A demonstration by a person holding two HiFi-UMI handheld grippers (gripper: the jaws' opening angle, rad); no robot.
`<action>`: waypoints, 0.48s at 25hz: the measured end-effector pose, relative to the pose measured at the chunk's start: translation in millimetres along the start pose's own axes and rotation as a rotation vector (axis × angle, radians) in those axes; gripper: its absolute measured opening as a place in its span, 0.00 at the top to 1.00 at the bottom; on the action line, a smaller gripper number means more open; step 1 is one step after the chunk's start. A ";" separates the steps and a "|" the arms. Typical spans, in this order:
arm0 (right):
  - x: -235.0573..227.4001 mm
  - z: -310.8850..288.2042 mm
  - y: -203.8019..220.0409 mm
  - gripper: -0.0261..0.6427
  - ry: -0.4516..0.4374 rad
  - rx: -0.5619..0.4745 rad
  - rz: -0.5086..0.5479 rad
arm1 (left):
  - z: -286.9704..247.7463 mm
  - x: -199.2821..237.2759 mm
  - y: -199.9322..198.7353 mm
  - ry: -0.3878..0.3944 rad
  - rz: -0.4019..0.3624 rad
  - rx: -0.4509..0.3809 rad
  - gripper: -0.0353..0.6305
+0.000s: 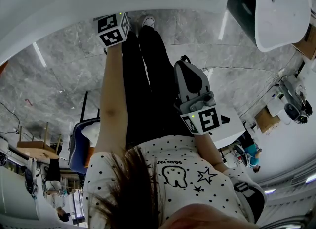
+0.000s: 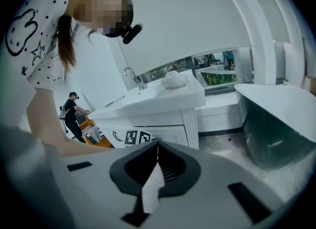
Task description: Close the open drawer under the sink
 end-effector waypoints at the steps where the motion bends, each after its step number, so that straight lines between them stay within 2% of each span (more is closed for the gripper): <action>1: 0.1 -0.1 0.0 0.94 -0.001 0.001 0.000 | 0.0 0.1 -0.6 0.000 0.000 -0.001 0.76; 12: 1.4 -2.3 -6.1 0.94 -0.008 0.012 0.007 | 2.0 4.0 -1.8 0.005 0.011 -0.010 0.76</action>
Point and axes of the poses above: the fingertips, and each gripper's own axes: z backward along the fingers, x to its left, y out of its underside, the point moved 2 cm from there along z, backward along the fingers, and after that the axes turned 11 degrees about x, right-handed, at the moved point
